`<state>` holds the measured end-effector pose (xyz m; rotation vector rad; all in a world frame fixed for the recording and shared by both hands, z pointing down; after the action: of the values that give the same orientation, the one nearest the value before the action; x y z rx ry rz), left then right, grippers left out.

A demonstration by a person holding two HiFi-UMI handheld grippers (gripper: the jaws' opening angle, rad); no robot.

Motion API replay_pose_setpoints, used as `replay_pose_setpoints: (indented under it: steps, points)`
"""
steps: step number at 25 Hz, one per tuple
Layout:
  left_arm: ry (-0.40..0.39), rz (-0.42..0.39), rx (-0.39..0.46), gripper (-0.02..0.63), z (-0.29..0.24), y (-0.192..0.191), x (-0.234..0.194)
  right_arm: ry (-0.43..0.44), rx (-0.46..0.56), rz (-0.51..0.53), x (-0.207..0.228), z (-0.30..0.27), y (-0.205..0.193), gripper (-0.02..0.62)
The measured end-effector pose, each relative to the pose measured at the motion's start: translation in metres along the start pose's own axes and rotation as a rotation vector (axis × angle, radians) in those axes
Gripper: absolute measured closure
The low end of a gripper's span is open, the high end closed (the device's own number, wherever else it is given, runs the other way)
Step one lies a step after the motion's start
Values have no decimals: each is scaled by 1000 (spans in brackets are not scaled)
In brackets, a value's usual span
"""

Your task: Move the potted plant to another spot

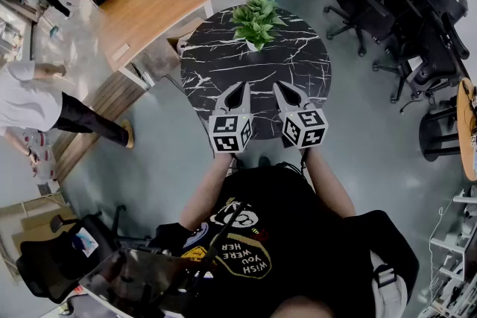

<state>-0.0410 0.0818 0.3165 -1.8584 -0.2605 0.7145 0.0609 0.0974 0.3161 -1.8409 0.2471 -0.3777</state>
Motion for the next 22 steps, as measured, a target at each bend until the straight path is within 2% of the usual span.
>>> replay_pose_setpoints:
  steps: [22]
  points:
    - [-14, 11, -35, 601, -15, -3, -30, -16, -3, -20, 1, -28, -11, 594]
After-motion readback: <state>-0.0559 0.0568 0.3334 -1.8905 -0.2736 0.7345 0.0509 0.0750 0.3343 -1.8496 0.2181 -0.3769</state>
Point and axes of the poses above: the fingertips, and each gripper's own axes: z backward along the fingers, x to its right, y out of its top, the point moved 2 cm from there along z, backward along the fingers, and after that the axes turned 7 degrees about z, right-handed, at the moved point
